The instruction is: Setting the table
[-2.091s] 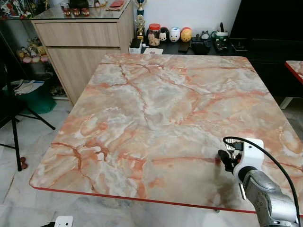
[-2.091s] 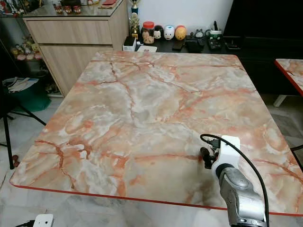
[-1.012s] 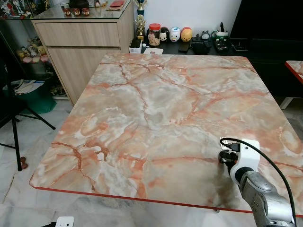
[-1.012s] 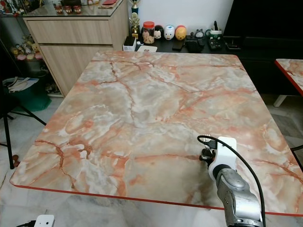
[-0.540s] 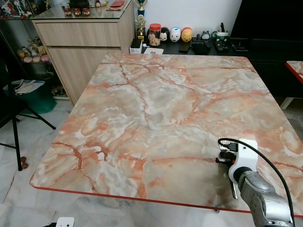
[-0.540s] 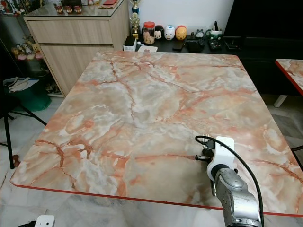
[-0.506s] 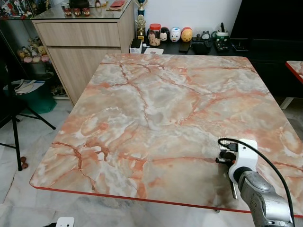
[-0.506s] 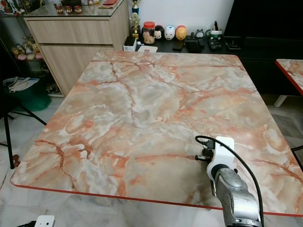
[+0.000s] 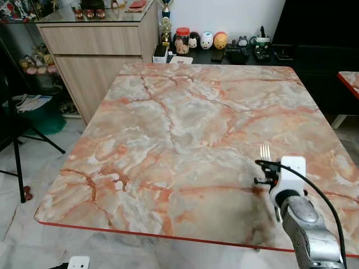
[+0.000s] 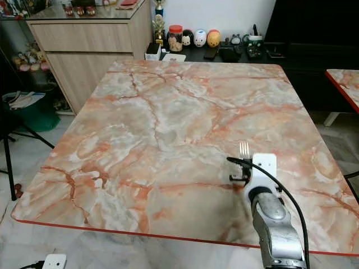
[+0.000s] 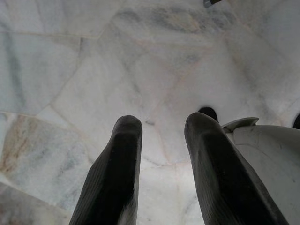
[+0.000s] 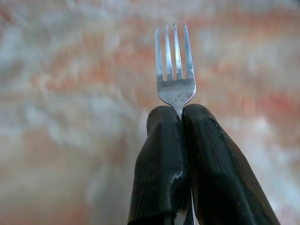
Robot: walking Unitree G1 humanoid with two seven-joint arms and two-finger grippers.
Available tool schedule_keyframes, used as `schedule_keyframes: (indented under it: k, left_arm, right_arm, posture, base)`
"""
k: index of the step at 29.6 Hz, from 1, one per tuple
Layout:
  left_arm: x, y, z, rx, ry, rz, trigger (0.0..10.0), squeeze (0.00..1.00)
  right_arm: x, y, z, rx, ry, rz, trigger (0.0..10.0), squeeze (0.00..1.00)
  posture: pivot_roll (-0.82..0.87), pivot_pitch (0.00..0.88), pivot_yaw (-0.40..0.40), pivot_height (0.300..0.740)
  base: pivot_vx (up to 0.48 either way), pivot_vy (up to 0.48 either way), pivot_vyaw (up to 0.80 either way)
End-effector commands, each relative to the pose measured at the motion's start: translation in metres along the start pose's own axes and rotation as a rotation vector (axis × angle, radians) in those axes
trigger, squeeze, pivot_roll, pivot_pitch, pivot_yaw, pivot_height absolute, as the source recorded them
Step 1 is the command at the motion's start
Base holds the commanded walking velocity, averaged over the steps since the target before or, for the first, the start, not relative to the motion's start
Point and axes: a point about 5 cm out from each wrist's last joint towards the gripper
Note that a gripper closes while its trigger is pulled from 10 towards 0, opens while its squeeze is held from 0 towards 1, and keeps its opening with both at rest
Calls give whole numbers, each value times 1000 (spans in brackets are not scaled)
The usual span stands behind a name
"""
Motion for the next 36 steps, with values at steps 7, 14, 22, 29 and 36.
schedule_keyframes:
  k: [7, 14, 22, 29, 36]
  left_arm:
    - [-2, -1, 0, -8, 9, -23, 10000, 0]
    - [-2, -2, 0, 0, 17, -61, 10000, 0]
    - [-2, -3, 0, 3, 21, -76, 10000, 0]
    - [2, -3, -1, 8, 11, -79, 10000, 0]
    - [2, -3, -1, 8, 9, -80, 10000, 0]
  right_arm:
    - [51, -6, 1, -54, -301, 2, 10000, 0]
    - [57, -11, 2, -73, -344, 6, 10000, 0]
    - [63, -8, 3, -56, -398, -29, 10000, 0]
    - [66, -7, 3, -55, -422, -28, 10000, 0]
    - [67, -6, 4, -51, -431, -30, 10000, 0]
  posture:
    - [28, 14, 1, 740]
    - [26, 18, -5, 740]
    - [25, 21, -4, 740]
    - [23, 29, -1, 740]
    - [18, 20, 3, 740]
  base:
    - [0, 0, 0]
    - [0, -94, 0]
    - [0, -291, 0]
    - [0, -276, 0]
    - [0, -278, 0]
Point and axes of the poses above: a point about 5 cm out from each wrist's last joint towards the gripper, its own z axis pointing back from the gripper into the wrist, its own x axis along the axis of the wrist's last joint, y = z × x, and after that the axes turned 3 degrees about -z, right-handed
